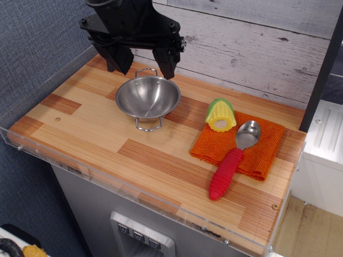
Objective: Move the vessel to the left edge of the table
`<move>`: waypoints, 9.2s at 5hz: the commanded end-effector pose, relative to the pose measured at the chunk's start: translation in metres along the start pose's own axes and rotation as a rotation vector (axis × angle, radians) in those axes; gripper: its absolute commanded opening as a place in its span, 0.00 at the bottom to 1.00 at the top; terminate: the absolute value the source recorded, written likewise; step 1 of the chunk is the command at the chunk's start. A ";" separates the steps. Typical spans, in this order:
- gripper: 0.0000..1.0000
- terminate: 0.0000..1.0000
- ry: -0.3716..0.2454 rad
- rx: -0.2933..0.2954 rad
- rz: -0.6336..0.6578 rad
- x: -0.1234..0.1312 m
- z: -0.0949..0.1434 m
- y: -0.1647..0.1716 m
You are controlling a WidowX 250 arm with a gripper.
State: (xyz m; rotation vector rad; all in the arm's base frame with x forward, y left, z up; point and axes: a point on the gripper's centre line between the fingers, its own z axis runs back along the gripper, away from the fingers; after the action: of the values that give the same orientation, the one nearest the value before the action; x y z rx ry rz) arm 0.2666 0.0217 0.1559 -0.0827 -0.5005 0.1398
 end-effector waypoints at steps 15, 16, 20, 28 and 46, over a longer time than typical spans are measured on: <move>1.00 0.00 0.411 0.053 -0.110 -0.004 -0.150 0.017; 0.00 0.00 0.395 0.056 -0.131 -0.004 -0.150 0.016; 0.00 0.00 0.356 0.054 -0.175 -0.001 -0.141 0.009; 0.00 0.00 0.060 0.183 -0.043 0.040 0.011 0.039; 1.00 0.00 0.054 0.202 0.044 -0.011 -0.034 0.076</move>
State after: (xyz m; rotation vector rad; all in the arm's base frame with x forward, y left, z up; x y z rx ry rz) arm 0.2716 0.0931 0.1055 0.0854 -0.3999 0.2288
